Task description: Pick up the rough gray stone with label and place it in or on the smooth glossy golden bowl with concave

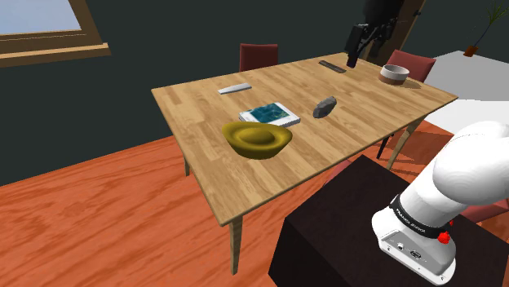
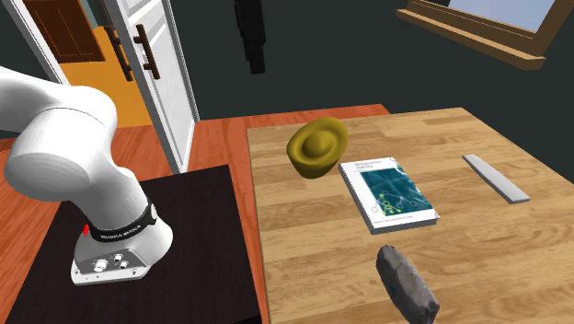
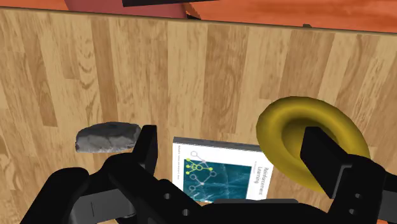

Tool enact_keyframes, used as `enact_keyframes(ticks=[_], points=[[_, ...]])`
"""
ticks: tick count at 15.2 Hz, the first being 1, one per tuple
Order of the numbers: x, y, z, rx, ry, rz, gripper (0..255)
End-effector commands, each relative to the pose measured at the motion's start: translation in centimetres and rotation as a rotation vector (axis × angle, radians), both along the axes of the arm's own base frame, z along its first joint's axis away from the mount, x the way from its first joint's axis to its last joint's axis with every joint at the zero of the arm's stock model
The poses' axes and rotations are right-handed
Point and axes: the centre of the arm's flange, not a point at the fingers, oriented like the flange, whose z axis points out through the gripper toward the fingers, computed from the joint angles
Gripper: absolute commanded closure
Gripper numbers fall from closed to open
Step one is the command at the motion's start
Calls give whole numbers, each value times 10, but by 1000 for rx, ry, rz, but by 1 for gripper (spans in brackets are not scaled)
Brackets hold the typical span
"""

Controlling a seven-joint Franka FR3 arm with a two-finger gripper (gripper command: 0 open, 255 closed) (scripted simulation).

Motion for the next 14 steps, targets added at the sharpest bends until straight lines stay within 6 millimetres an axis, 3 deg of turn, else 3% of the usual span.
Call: enact_keyframes(ticks=[1,7,14], points=[[0,0,0,0,0,0,0],[56,-20,-53,2,-25,-237,0],[114,-59,-114,5,-54,-514,0]])
